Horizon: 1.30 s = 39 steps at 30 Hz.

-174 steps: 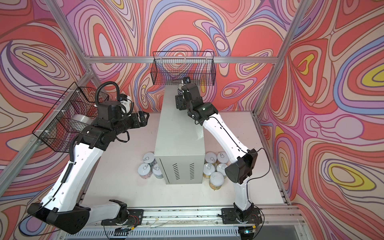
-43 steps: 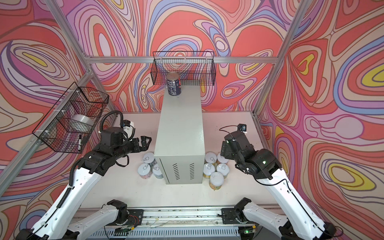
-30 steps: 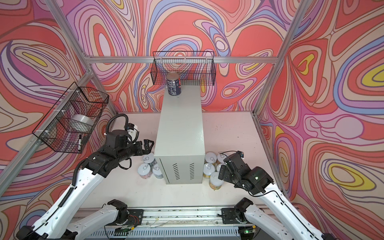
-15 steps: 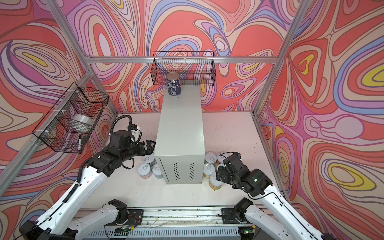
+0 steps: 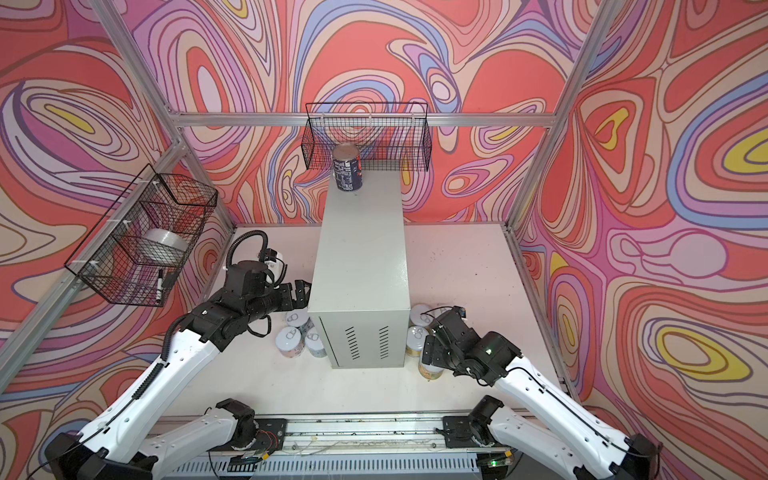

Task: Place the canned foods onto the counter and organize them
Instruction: 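Lower the right gripper over the cans beside the cabinet, then close the right gripper around the yellow-orange tub nearest the robot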

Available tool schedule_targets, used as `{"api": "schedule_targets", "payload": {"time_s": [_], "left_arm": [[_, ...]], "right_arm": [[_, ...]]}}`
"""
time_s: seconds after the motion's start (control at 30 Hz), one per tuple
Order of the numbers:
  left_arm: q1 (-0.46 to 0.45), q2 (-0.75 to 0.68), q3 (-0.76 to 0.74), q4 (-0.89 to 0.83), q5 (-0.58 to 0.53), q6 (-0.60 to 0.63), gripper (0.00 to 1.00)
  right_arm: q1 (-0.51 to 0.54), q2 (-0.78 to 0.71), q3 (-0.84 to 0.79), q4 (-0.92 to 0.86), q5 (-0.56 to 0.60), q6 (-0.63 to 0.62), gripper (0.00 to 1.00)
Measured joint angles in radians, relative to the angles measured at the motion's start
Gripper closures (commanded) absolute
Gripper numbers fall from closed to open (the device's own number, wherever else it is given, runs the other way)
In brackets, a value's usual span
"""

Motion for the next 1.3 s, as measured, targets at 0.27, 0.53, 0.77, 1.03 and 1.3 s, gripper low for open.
{"api": "schedule_targets", "payload": {"time_s": [0.27,0.53,0.77,1.03,1.3], "left_arm": [[0.0,0.01,-0.002,0.008,0.0,0.0,0.03],[0.0,0.021,-0.009,0.021,0.0,0.0,0.02],[0.0,0.042,-0.018,0.032,0.003,0.0,0.03],[0.0,0.06,-0.018,0.042,0.008,0.0,0.03],[0.0,0.06,-0.018,0.046,0.008,0.0,0.03]], "right_arm": [[0.024,0.049,-0.071,0.082,-0.007,0.024,0.04],[0.025,0.112,-0.109,0.166,-0.004,0.025,0.06],[0.028,0.126,-0.172,0.256,0.01,0.047,0.07],[0.028,0.166,-0.222,0.354,0.025,0.065,0.12],[0.029,0.167,-0.237,0.373,0.049,0.069,0.19]]}}
